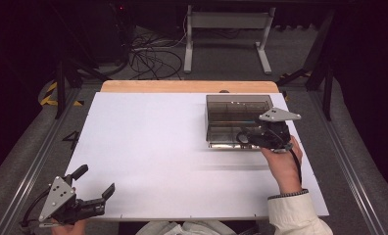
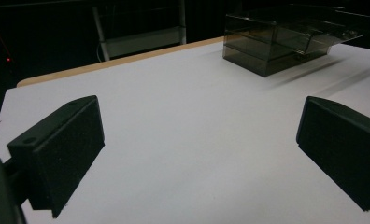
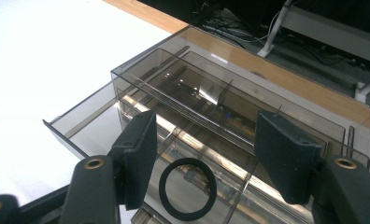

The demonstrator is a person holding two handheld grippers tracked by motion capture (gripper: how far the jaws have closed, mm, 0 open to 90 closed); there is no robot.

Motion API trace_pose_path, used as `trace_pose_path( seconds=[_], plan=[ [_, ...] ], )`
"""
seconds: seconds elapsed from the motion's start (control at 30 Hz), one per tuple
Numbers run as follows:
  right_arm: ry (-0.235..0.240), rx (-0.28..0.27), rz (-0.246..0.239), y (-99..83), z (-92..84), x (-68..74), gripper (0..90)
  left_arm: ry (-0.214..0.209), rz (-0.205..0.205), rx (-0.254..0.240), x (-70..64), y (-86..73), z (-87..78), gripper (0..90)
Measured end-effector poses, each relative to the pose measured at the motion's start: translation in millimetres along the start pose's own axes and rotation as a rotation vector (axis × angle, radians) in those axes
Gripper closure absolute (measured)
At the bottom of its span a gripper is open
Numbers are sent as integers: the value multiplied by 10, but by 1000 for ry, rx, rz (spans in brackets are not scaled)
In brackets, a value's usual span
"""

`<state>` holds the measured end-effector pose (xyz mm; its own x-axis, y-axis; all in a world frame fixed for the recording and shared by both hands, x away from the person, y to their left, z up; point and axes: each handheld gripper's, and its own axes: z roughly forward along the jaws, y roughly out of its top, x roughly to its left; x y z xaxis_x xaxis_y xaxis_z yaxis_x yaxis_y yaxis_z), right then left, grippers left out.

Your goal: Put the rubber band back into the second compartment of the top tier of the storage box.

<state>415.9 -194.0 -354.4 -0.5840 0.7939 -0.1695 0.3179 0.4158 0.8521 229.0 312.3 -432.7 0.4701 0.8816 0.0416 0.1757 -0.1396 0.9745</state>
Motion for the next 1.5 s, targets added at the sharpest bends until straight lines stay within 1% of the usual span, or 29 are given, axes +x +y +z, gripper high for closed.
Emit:
trace_pose_path(
  seconds=[0.53,0.6,0.67,0.77,0.83,0.93,1.07,1.2,1.23,1.3,1.33,1.37,1.43,1.5],
  plan=[
    [4,-21,-15,30,-52,28,386,3,0,0,-4,0,-5,19],
    [25,-43,-16,34,-82,34,355,3,0,1,-2,1,-6,19],
    [58,-78,-20,38,-135,40,329,2,1,2,1,0,-4,19],
    [95,-114,-19,40,-216,54,274,2,1,1,0,0,-2,19],
    [132,-132,-13,34,-255,64,241,0,1,2,-4,0,1,19],
    [171,-146,-15,9,-314,92,197,2,0,0,-9,1,0,19],
    [199,-172,-26,-72,-416,131,153,0,-1,2,-8,1,6,19],
    [225,-195,-34,-208,-508,184,134,1,-1,4,-16,3,13,19],
    [225,-195,-34,-208,-508,184,134,0,1,6,-17,5,15,19],
    [234,-204,-39,-317,-560,226,126,0,1,5,-22,4,20,19],
    [234,-204,-39,-317,-560,226,126,0,2,5,-22,5,21,19],
    [237,-205,-39,-382,-586,235,119,0,3,6,-26,5,26,19],
    [240,-208,-38,-413,-599,236,114,0,2,6,-29,5,28,19],
    [251,-225,-31,-503,-632,238,107,-2,2,7,-33,5,30,19]
  ],
)
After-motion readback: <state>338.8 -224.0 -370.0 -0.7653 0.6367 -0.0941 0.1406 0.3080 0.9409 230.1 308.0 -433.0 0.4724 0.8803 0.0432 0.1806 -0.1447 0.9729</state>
